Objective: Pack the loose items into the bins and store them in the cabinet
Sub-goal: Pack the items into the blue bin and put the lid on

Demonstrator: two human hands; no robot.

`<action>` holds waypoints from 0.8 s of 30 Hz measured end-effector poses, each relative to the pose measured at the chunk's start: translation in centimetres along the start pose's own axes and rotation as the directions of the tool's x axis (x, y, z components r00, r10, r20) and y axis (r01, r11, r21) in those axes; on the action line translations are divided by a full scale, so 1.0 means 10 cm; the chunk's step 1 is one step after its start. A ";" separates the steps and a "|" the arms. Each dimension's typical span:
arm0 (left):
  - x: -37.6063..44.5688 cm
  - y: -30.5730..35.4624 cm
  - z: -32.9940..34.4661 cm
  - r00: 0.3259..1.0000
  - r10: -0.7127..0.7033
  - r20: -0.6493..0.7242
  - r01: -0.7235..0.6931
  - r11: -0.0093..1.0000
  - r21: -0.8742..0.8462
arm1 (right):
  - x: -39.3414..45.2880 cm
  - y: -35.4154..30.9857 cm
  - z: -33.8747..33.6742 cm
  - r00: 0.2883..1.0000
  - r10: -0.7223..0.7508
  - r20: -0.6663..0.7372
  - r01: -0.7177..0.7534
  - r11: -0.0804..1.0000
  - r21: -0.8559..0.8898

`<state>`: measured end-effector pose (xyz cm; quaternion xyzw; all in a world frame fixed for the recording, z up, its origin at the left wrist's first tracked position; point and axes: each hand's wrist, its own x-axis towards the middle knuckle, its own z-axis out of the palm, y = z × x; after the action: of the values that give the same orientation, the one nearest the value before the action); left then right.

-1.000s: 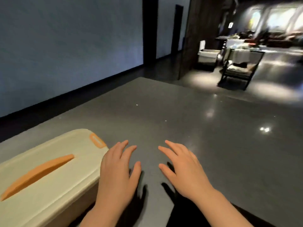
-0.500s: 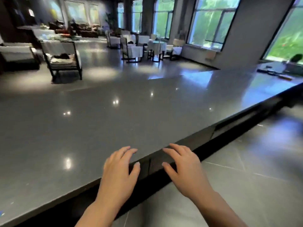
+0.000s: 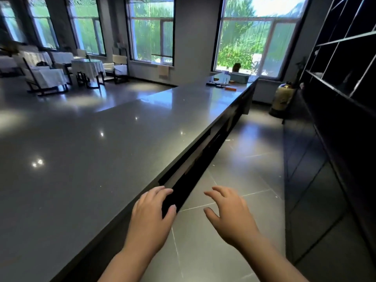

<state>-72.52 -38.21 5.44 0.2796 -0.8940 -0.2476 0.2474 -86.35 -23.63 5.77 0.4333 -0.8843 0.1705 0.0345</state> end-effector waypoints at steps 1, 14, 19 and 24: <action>0.18 0.00 0.08 1.000 0.003 0.009 -0.003 1.000 0.005 | 0.16 0.11 0.01 1.000 0.013 -0.003 -0.013 1.000 -0.003; 3.16 -0.02 1.11 0.978 0.169 0.124 -0.167 0.986 -0.027 | 2.63 1.20 0.20 0.974 0.208 -0.086 -0.212 0.977 -0.036; 4.24 0.22 1.53 0.966 0.219 0.136 -0.209 0.975 -0.079 | 3.45 1.72 0.11 0.955 0.259 -0.141 -0.269 0.962 -0.050; 5.11 0.49 2.24 0.954 0.259 0.151 -0.247 0.964 -0.098 | 4.19 2.50 0.12 0.946 0.282 -0.162 -0.295 0.953 -0.068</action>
<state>-124.18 -59.69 6.93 0.1317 -0.9292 -0.2708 0.2142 -131.82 -41.49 6.58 0.2831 -0.9399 0.1653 0.0953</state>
